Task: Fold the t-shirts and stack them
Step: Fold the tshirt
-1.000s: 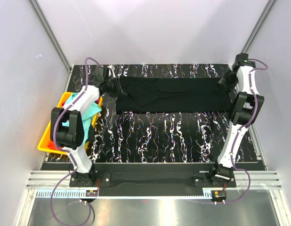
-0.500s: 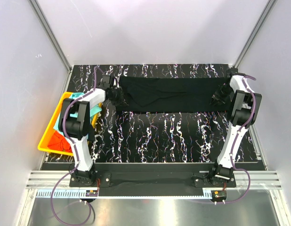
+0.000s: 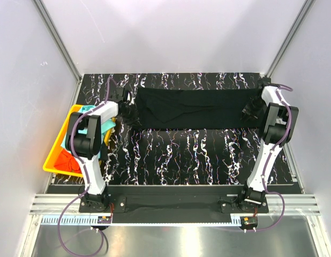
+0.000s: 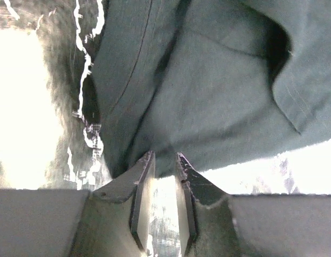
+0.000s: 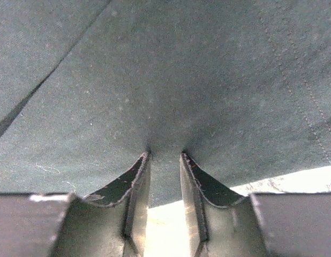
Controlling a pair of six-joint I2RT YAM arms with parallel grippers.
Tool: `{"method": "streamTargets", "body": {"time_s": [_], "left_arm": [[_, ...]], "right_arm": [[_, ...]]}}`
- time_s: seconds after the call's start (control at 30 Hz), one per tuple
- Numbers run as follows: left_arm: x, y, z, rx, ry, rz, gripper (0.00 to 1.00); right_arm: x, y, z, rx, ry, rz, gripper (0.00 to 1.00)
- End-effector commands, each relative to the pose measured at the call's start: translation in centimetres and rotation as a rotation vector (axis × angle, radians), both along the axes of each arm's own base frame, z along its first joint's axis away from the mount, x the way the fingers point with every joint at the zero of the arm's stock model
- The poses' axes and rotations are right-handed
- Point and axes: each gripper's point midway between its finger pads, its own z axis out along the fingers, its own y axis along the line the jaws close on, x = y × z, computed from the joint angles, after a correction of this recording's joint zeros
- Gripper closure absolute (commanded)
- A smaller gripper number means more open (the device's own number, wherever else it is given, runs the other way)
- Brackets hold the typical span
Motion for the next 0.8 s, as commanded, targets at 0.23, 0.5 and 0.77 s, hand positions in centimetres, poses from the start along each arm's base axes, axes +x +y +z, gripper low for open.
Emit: {"method": "streamTargets", "body": {"time_s": [0.23,0.5,0.77], "left_arm": [[3.9,-3.2,12.1,-0.272,-0.294,-0.033,0.54],[8.1,-2.0,12.9,-0.554,-0.366,0.136,0.53],[8.1,-1.5,13.4,-0.558,-0.363,0.107,0.53]], "right_arm": [[1.4,6.9,9.2,0.158,-0.241,0.059,0.44],[3.4,26.7,13.0,0.574,-0.485,0.240,0.36],[3.0,40.1,9.7,0.755,-0.432,0.275,0.56]]}}
